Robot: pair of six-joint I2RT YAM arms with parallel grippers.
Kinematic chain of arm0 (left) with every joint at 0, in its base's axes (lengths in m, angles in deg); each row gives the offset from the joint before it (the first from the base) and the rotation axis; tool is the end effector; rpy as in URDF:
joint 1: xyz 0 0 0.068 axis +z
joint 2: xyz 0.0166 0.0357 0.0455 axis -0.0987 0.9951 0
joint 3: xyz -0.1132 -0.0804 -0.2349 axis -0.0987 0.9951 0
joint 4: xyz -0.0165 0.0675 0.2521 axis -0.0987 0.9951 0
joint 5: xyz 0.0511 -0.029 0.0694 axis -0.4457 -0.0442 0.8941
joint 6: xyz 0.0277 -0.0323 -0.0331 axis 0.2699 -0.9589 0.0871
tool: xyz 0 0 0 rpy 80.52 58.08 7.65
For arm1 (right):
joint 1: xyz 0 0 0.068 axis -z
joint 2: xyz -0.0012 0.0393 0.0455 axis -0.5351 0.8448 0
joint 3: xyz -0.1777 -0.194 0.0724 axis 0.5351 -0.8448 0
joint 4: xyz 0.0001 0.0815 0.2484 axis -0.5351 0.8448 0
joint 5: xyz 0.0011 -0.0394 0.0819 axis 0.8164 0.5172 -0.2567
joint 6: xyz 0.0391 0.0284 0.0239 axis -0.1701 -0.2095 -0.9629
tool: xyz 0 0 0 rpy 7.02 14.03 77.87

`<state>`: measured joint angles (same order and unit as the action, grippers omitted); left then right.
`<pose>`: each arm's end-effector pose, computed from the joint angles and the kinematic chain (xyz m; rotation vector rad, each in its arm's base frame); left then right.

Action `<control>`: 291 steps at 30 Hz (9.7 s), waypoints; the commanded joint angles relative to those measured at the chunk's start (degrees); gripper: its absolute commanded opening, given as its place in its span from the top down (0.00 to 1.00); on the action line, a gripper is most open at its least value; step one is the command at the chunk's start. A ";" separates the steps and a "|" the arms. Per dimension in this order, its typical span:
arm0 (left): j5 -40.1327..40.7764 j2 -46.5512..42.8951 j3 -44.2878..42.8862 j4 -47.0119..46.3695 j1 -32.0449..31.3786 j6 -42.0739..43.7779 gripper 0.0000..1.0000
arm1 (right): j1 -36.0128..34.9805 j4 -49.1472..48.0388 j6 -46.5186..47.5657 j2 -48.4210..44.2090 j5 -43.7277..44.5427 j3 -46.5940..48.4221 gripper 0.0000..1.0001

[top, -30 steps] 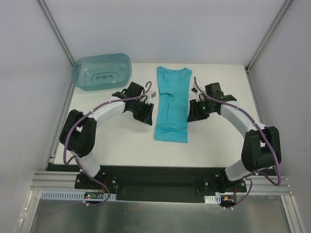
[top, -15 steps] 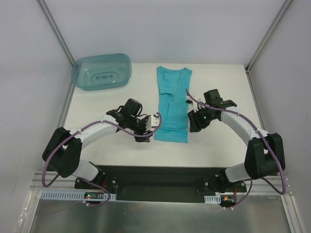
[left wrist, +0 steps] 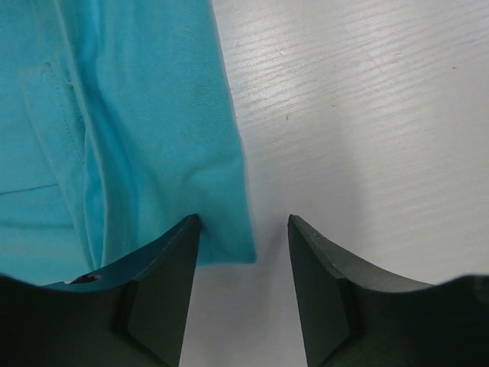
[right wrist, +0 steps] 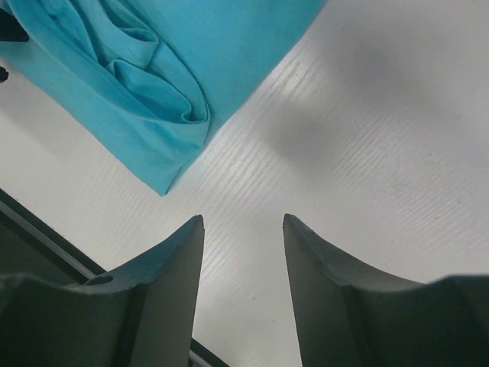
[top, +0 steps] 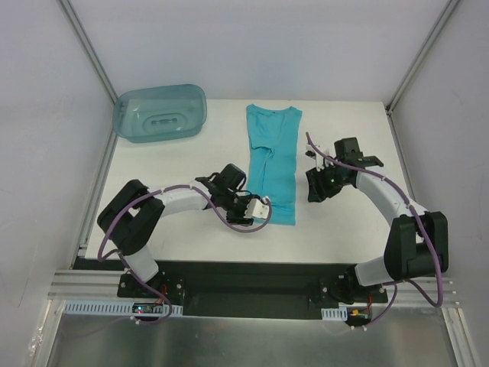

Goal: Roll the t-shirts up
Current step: Roll the T-shirt to the center of the board.

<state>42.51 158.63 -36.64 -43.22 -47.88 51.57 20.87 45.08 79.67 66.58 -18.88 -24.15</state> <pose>0.2293 -0.2365 0.1698 1.9489 1.3146 -0.6561 0.2770 0.0709 0.2355 -1.1411 2.2660 0.3835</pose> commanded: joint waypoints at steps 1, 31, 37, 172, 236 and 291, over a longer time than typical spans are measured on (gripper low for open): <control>2.08 3.41 -3.10 -1.33 -1.55 3.94 0.54 | 0.68 0.35 2.13 -2.60 0.25 1.92 0.50; -27.44 13.35 -20.15 10.80 11.01 -43.17 1.00 | -27.97 -24.59 20.15 -18.69 10.28 -20.76 0.35; -29.20 14.75 -20.24 10.54 12.68 -44.58 1.00 | -29.65 -27.85 20.41 -13.17 11.16 -20.31 0.33; -19.45 26.97 -29.82 27.32 16.03 -38.33 1.00 | -11.72 40.87 37.03 44.06 -19.52 31.71 0.91; 4.46 3.24 0.24 -5.99 -5.78 0.69 1.00 | 3.65 40.00 20.94 37.94 -24.10 44.90 0.04; -37.29 25.39 -34.47 28.79 13.48 -30.34 1.00 | -18.49 9.19 41.68 6.87 -13.60 -2.75 0.89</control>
<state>12.28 182.87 -67.18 -22.04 -36.12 23.46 -0.79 33.04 118.07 68.92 -20.52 -33.52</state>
